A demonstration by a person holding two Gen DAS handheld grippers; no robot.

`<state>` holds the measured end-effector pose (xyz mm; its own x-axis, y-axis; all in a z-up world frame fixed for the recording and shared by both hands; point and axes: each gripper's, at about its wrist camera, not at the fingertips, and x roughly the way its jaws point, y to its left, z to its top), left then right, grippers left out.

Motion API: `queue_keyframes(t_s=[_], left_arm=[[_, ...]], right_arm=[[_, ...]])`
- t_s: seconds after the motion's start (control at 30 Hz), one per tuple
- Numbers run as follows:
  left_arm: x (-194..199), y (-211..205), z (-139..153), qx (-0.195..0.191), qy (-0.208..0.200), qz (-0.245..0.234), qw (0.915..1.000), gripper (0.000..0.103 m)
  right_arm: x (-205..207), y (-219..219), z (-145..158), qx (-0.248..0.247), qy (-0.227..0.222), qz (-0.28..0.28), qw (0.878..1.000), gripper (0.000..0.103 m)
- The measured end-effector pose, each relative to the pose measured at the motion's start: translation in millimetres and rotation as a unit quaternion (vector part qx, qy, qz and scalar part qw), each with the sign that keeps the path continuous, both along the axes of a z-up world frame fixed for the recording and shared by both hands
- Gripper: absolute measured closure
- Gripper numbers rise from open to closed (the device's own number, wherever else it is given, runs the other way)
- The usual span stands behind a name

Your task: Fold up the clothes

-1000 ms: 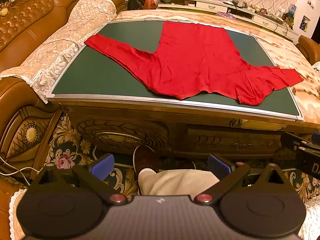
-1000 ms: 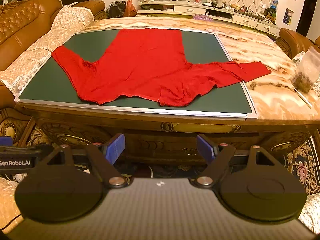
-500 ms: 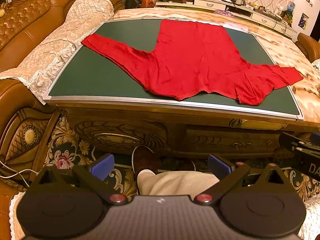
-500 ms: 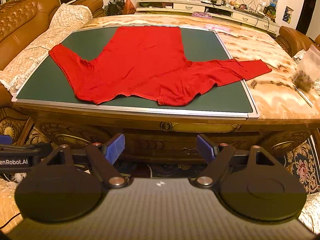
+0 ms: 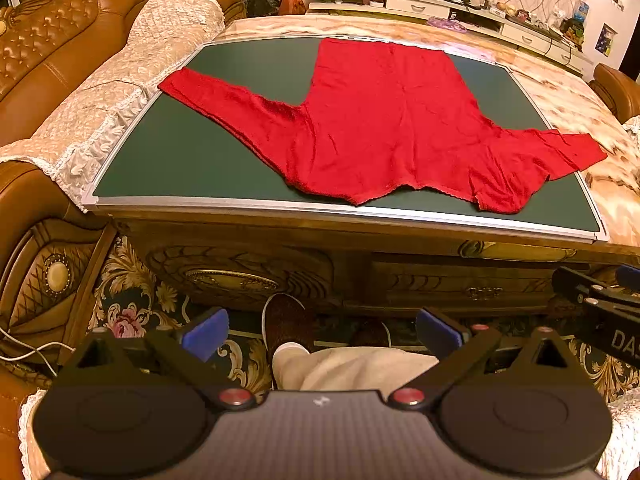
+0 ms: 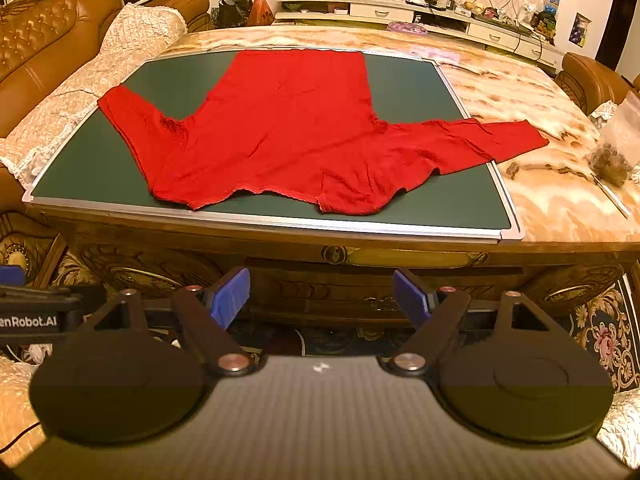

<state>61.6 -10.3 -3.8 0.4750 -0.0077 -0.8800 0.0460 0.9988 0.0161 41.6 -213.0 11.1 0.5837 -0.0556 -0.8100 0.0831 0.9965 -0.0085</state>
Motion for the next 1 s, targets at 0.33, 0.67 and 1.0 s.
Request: queue_keyframes(t_s=[0.33, 0.67, 1.0], left_arm=[[4, -1, -4, -0.005, 0.003, -0.003, 1.0, 0.0], [5, 0, -4, -0.009, 0.003, -0.005, 0.9999, 0.0], [11, 1, -7, -0.012, 0.002, -0.009, 0.9999, 0.0]], right_arm=[[3, 1, -3, 0.001, 0.005, -0.002, 1.0, 0.016], [6, 2, -4, -0.001, 0.007, -0.005, 1.0, 0.016], [9, 4, -5, -0.016, 0.005, -0.011, 1.0, 0.016]])
